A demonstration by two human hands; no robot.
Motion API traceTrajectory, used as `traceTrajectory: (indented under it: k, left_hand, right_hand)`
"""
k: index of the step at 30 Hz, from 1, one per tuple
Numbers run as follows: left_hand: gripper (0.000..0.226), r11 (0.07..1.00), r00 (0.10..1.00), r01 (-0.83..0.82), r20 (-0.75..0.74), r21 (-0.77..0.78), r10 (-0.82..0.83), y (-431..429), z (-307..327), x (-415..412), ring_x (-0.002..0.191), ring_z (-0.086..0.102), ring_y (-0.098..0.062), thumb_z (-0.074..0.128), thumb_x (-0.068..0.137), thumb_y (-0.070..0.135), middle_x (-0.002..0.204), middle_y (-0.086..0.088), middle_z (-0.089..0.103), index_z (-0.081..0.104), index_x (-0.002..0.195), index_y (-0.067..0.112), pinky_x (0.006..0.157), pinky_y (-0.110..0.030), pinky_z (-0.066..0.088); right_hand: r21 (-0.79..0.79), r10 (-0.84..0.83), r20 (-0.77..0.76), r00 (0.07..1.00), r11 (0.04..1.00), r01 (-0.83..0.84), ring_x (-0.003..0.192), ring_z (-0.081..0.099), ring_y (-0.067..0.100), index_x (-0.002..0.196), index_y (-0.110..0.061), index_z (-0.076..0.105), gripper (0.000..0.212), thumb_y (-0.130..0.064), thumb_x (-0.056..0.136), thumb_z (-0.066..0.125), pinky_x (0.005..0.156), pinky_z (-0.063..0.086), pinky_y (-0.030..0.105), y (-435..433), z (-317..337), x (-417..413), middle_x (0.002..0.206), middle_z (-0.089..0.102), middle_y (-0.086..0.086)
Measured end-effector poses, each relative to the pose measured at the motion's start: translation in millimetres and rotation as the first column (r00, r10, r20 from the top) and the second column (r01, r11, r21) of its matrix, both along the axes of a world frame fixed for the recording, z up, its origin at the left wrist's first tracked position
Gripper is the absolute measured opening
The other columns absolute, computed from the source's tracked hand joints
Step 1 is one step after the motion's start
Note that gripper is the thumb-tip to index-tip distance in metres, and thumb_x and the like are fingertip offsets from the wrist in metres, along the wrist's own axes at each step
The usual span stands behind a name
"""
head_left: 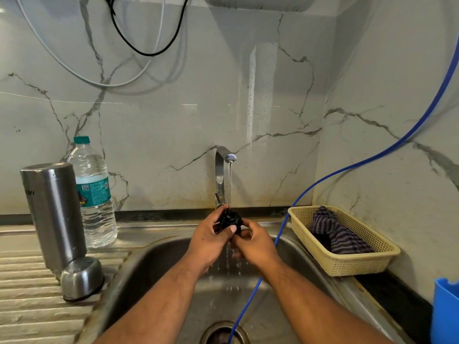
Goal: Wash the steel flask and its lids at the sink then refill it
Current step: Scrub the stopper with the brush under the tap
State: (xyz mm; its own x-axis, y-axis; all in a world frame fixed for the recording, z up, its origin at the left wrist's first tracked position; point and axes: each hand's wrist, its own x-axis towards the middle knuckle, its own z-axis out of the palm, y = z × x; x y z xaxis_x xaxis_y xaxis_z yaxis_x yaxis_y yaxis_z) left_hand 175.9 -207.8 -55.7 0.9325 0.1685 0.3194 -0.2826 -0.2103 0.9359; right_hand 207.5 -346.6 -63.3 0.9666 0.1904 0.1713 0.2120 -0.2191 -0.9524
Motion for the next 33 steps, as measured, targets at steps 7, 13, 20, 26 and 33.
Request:
traceTrajectory:
  k: [7,13,20,26,33]
  left_hand:
    - [0.045,1.000,1.000,-0.027,-0.005,0.010,0.027,-7.3,2.4,1.2,0.125,0.060,-0.009,0.064,0.100,0.020,0.129,0.006,0.069,0.056,0.144,0.025,0.110,-0.035,0.047]
    - [0.031,0.998,0.996,-0.043,-0.077,-0.045,0.039,-5.4,0.1,1.0,0.121,0.063,-0.014,0.060,0.102,0.029,0.123,0.008,0.071,0.063,0.132,0.035,0.107,-0.047,0.050]
    - [0.028,0.880,0.989,-0.035,-0.140,-0.473,-0.036,-11.1,3.5,4.1,0.112,0.069,-0.023,0.052,0.106,0.018,0.124,-0.013,0.069,0.056,0.133,0.015,0.088,-0.030,0.058]
    - [0.035,0.814,0.957,-0.083,-0.272,-0.575,-0.095,-16.7,12.1,-9.0,0.092,0.077,-0.026,0.041,0.110,0.033,0.098,-0.016,0.078,0.066,0.115,0.008,0.072,-0.032,0.062]
    - [0.057,0.850,0.903,-0.118,-0.411,-0.513,-0.122,-20.1,19.7,-26.1,0.097,0.074,-0.030,0.031,0.109,0.049,0.097,-0.016,0.079,0.068,0.116,0.008,0.089,-0.042,0.058]
  right_hand:
    - [0.017,-0.042,0.013,0.999,0.999,0.041,0.078,0.075,0.015,0.138,-0.024,0.056,0.048,-0.025,0.094,0.075,0.069,0.064,0.034,-1.1,-1.6,2.6,0.093,0.075,-0.001]
    - [0.001,-0.063,0.046,0.997,0.998,0.063,0.086,0.073,0.011,0.135,-0.025,0.059,0.045,-0.024,0.093,0.075,0.073,0.062,0.030,-0.5,-1.4,4.6,0.095,0.074,-0.005]
    - [0.035,-0.092,0.118,0.989,0.995,0.088,0.097,0.066,0.011,0.133,-0.029,0.063,0.048,-0.027,0.089,0.080,0.085,0.062,0.041,-0.7,0.7,5.0,0.103,0.066,-0.009]
    - [0.083,-0.093,0.150,0.984,0.993,0.081,0.104,0.066,0.009,0.125,-0.032,0.068,0.044,-0.033,0.085,0.084,0.092,0.060,0.040,0.6,3.8,4.1,0.110,0.065,-0.017]
    - [0.059,-0.134,0.169,0.976,0.990,0.126,0.099,0.066,0.006,0.117,-0.028,0.071,0.040,-0.037,0.081,0.086,0.087,0.058,0.027,8.1,13.6,-4.0,0.105,0.069,-0.012]
